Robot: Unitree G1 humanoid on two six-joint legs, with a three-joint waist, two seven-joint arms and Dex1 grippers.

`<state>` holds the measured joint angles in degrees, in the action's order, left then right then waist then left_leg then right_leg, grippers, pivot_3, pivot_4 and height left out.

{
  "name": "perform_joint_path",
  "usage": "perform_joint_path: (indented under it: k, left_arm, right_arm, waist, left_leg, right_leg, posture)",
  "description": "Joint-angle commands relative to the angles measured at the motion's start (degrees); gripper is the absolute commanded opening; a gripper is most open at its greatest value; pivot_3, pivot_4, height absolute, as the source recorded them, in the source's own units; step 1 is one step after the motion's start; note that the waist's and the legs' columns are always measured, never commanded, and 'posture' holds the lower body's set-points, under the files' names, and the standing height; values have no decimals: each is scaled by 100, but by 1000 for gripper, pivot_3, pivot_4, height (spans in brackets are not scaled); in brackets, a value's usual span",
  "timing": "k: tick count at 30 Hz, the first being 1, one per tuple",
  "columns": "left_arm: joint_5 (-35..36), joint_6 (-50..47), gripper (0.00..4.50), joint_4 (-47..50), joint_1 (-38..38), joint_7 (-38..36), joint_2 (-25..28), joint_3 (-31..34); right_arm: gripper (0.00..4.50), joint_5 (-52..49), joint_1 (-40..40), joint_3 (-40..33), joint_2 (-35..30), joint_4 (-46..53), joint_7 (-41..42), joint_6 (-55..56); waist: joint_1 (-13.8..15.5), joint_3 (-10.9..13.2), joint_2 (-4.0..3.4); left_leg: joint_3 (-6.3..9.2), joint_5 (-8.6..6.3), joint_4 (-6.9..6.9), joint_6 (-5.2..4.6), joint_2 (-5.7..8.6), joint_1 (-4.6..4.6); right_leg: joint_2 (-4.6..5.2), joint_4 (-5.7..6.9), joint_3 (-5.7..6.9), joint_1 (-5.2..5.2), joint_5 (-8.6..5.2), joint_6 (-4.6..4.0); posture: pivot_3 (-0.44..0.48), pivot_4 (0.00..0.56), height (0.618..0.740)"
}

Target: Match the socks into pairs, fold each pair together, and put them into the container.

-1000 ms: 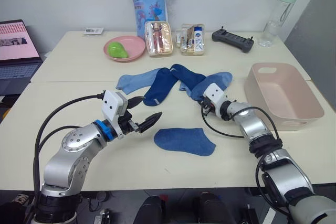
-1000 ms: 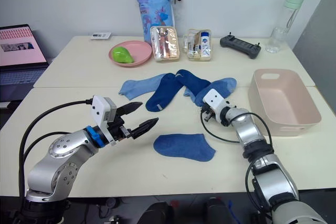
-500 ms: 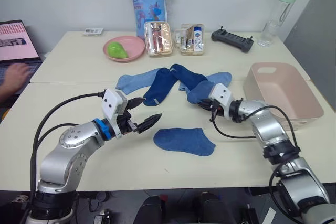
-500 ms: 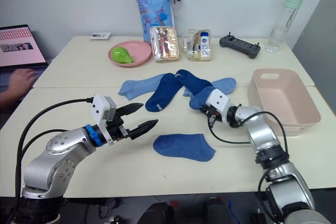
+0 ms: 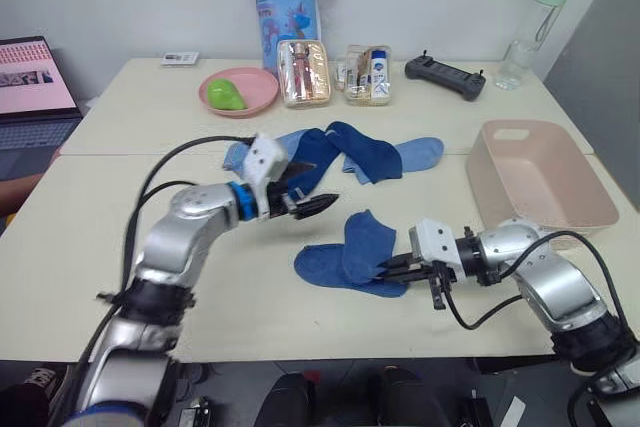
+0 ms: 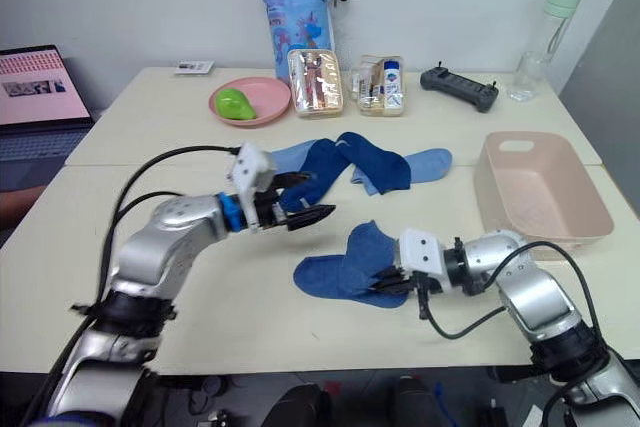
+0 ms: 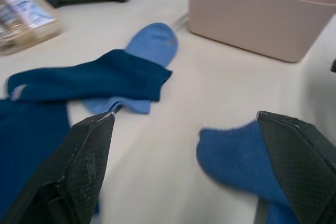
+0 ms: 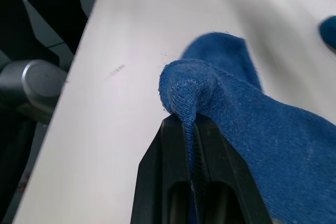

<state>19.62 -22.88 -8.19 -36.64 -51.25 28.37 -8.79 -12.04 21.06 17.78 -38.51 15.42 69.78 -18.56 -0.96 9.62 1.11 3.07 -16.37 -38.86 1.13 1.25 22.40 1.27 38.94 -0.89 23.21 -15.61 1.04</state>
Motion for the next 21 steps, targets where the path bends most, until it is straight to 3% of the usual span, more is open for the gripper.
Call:
perform_joint_path:
  k: [1,9,14,17,21]
  left_arm:
    - [-655,728,4500,-1447,-725,-450,-247,-459]
    - [-1448,1910,4500,-3785,-1689,-913,-974,-811]
    - [-1672,2129,4500,-4335,-1834,-1463,-1156,-863]
    - [-1768,2182,3943,-4394,-1822,-1717,-1167,-875]
    - [-1909,2295,2634,-4429,-1795,-1779,-1116,-830]
  right_arm:
    - [38,213,15,48,-12,-24,-126,292]
    - [38,188,-11,31,30,44,-225,277]
    - [38,205,-30,13,58,42,-337,265]
    - [0,200,-49,9,41,51,-363,265]
    - [0,187,-50,1,14,27,-373,300]
  waist:
    - [-3,1,1]
    - [-24,3,5]
    - [-46,5,9]
    - [-60,5,9]
    - [-58,5,9]
  left_leg:
    - [0,0,0,0,0,0]
    - [3,1,-2,0,0,8]
    - [3,0,-6,0,2,13]
    - [4,0,-5,0,0,11]
    - [5,1,-5,0,2,12]
  right_leg:
    - [0,0,2,0,0,0]
    - [-3,-1,6,6,-1,1]
    - [-2,-1,5,8,-2,3]
    - [-4,3,6,9,-2,3]
    - [-4,3,6,9,-2,3]
  posture:
    - [0,150,740]
    - [0,150,740]
    - [0,150,740]
    - [0,150,740]
    - [0,150,740]
